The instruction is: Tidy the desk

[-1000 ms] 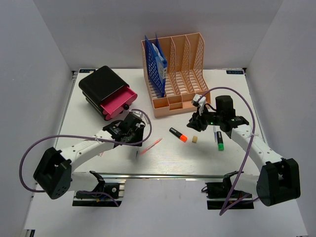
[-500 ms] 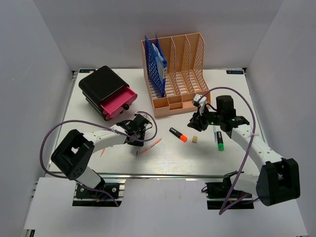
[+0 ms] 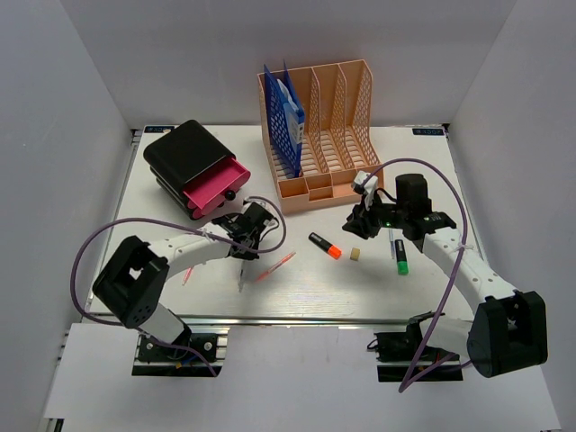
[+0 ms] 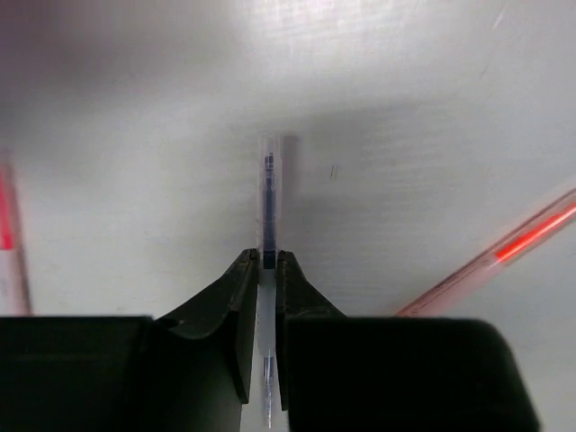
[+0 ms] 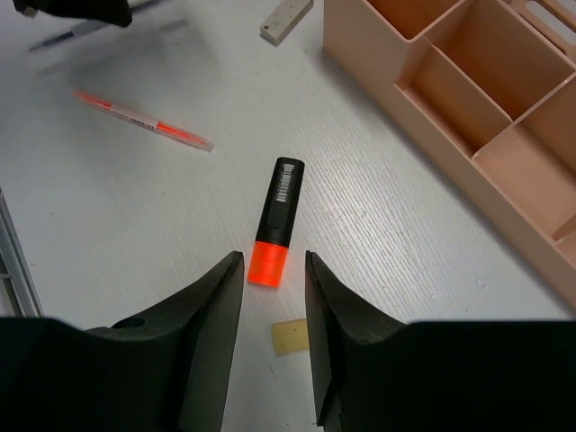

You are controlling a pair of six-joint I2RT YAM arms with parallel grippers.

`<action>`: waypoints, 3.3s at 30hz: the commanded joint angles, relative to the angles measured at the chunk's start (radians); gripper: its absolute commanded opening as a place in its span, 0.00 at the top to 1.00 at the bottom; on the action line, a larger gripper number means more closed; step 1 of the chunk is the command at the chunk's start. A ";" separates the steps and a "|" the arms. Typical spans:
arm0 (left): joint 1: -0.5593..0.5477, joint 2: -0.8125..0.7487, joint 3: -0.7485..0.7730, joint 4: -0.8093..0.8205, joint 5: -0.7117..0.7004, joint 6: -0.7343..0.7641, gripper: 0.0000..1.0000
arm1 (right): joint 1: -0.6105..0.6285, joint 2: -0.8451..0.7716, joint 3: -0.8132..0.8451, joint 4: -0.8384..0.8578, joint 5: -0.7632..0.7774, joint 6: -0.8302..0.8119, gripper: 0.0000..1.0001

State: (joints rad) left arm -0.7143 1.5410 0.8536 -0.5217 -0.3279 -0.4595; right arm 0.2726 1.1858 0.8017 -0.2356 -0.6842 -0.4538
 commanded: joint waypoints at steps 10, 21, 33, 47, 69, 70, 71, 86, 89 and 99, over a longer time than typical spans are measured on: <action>0.019 -0.331 0.289 0.014 -0.072 0.315 0.97 | -0.018 -0.028 -0.007 0.009 -0.034 -0.013 0.60; 0.079 -0.121 0.515 0.049 -0.192 0.809 0.97 | -0.023 -0.029 -0.006 0.007 -0.035 -0.016 0.60; 0.206 -0.194 0.259 0.374 -0.072 1.093 0.94 | -0.023 -0.043 -0.006 0.002 -0.046 -0.022 0.60; 0.260 -0.151 0.291 0.376 -0.066 1.023 0.45 | -0.038 -0.060 -0.009 0.004 -0.052 -0.023 0.60; 0.277 -0.535 0.188 -0.477 0.029 0.042 0.08 | -0.050 -0.089 -0.013 0.002 -0.077 -0.029 0.60; 0.277 -0.535 0.187 -0.471 0.018 0.048 0.08 | -0.049 -0.089 -0.012 0.002 -0.078 -0.028 0.60; 0.286 -0.533 0.179 -0.448 0.007 0.054 0.08 | -0.050 -0.097 -0.012 0.004 -0.077 -0.029 0.60; 0.360 -0.538 0.001 -0.685 -0.129 -1.011 0.07 | -0.055 -0.149 -0.015 0.004 -0.101 -0.028 0.60; 0.372 -0.596 -0.053 -0.675 -0.094 -1.152 0.04 | -0.055 -0.155 -0.015 0.004 -0.103 -0.031 0.60; 0.414 -0.615 -0.192 -0.632 -0.142 -1.735 0.09 | -0.055 -0.155 -0.019 0.004 -0.115 -0.029 0.60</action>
State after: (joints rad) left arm -0.3069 0.8845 0.6853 -1.1809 -0.4618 -1.8553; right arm 0.2226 1.0515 0.7887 -0.2367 -0.7704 -0.4759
